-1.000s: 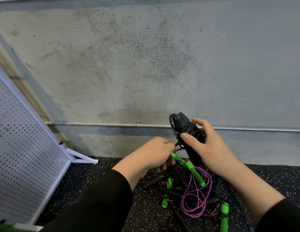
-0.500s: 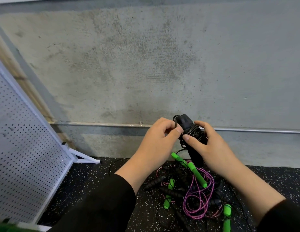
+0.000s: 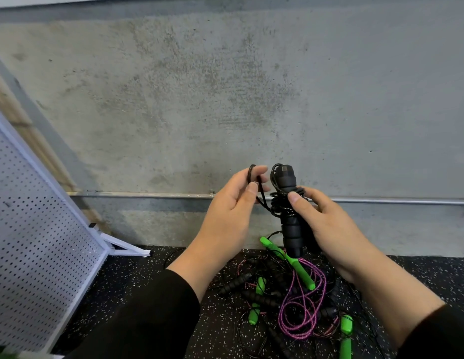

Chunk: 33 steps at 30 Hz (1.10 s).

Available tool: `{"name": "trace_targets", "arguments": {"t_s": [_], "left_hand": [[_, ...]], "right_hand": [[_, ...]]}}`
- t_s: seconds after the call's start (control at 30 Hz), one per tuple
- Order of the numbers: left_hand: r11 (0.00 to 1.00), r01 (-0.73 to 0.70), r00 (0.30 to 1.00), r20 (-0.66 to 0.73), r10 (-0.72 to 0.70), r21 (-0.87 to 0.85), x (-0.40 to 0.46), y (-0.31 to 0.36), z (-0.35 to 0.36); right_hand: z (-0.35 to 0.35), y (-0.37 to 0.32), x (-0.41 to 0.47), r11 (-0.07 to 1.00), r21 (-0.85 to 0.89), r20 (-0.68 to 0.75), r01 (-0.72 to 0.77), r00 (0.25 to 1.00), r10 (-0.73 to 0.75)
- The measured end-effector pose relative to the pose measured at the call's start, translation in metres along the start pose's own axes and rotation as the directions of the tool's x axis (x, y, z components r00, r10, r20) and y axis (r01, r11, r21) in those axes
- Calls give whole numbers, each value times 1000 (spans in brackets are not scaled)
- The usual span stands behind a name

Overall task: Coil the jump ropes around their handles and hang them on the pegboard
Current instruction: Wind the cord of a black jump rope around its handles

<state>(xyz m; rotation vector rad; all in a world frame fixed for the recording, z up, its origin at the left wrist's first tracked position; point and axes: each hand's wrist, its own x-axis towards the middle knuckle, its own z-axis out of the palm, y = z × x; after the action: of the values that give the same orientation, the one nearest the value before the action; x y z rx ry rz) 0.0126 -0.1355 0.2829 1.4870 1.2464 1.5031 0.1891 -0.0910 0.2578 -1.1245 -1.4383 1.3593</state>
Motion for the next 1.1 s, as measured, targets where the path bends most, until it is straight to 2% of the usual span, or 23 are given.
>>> {"name": "trace_targets", "arguments": {"t_s": [0.1, 0.2, 0.33, 0.5, 0.6, 0.83, 0.97, 1.1], "left_hand": [[991, 31, 996, -77, -41, -133, 3, 2, 0], [983, 44, 991, -120, -66, -176, 6, 2, 0], [973, 72, 991, -95, -95, -219, 6, 0, -1], [991, 36, 999, 13, -35, -127, 5, 1, -6], [993, 11, 1000, -21, -14, -122, 5, 3, -6], [953, 90, 985, -114, -128, -290, 10, 6, -6], [944, 145, 972, -135, -191, -296, 12, 3, -9], [956, 179, 971, -118, -210, -230, 11, 2, -8]], "right_hand": [[0, -3, -2, 1000, 28, 16, -4, 1000, 3], [1, -4, -3, 998, 67, 41, -18, 999, 15], [0, -2, -2, 996, 81, 33, -38, 999, 35], [-3, -5, -3, 990, 117, 38, -75, 997, 71], [-3, -5, -3, 992, 105, 52, -69, 997, 63], [1, -5, -5, 995, 92, 59, -39, 998, 33], [0, -4, -5, 995, 93, 67, -29, 997, 22], [2, -5, -5, 995, 101, 68, 2, 998, -9]]}}
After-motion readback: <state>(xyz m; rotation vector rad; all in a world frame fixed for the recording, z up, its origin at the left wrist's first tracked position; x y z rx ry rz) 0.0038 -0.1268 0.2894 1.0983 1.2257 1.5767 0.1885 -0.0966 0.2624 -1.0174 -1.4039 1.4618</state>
